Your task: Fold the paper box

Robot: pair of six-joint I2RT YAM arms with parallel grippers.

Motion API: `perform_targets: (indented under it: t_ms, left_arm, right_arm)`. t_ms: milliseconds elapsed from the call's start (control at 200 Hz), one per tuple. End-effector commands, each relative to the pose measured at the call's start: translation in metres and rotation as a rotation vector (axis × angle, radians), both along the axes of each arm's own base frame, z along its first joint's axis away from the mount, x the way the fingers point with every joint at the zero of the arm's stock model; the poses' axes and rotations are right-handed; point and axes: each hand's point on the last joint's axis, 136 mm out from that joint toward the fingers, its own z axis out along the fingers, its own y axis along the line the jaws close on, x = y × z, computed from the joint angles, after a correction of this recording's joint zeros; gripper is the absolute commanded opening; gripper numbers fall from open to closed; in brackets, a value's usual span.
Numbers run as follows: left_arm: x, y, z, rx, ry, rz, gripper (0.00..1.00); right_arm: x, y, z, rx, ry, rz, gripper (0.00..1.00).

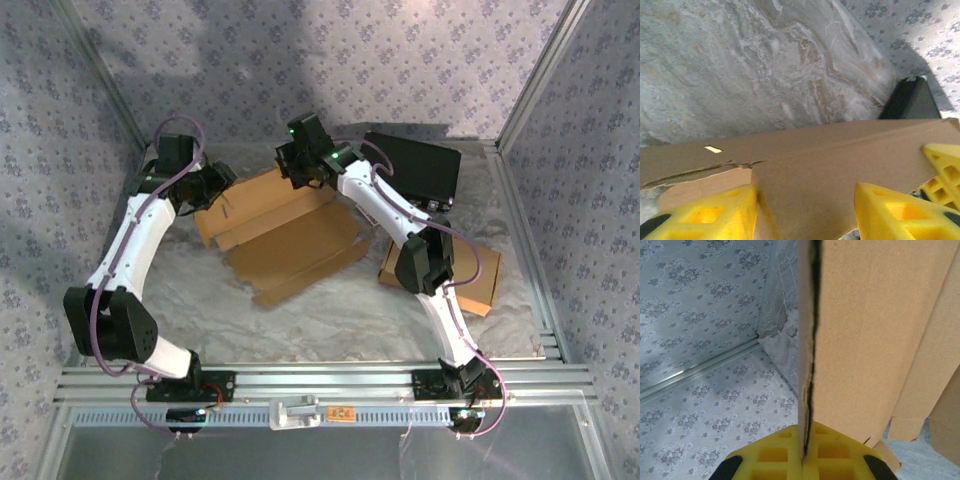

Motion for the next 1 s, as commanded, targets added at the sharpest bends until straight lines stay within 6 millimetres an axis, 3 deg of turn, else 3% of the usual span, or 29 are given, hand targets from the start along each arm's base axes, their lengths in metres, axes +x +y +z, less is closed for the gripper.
perform_targets:
  t_ms: [0, 105, 185, 315, 395, 665, 840, 994]
  left_arm:
    - [0.018, -0.004, 0.036, -0.049, -0.129, 0.000, 0.53]
    - [0.015, 0.011, 0.050, -0.005, -0.172, 0.014, 0.54]
    - [0.009, 0.037, 0.050, 0.038, -0.175, 0.072, 0.55]
    - [-0.007, 0.093, 0.033, 0.138, -0.154, 0.222, 0.52]
    - [-0.012, 0.111, 0.011, 0.124, -0.102, 0.284, 0.47]
    - [-0.004, 0.124, -0.079, -0.065, 0.016, 0.378, 0.35]
    - [0.028, 0.079, -0.093, -0.343, -0.077, 0.210, 0.26]
    - [0.032, 0.065, -0.110, -0.502, -0.113, 0.200, 0.17]
  right_arm:
    - [-0.007, -0.008, 0.047, 0.081, -0.055, -0.020, 0.00]
    - [-0.009, -0.021, 0.062, 0.092, -0.080, -0.056, 0.00]
    - [-0.009, -0.030, 0.068, 0.128, -0.082, -0.093, 0.00]
    - [-0.011, -0.044, 0.077, 0.181, -0.053, -0.139, 0.00]
    - [-0.011, -0.056, 0.084, 0.207, -0.052, -0.180, 0.00]
    - [-0.005, -0.085, 0.097, 0.249, -0.020, -0.240, 0.00]
    - [0.002, -0.091, 0.099, 0.277, -0.014, -0.263, 0.00]
    - [0.010, -0.097, 0.098, 0.292, 0.000, -0.280, 0.00]
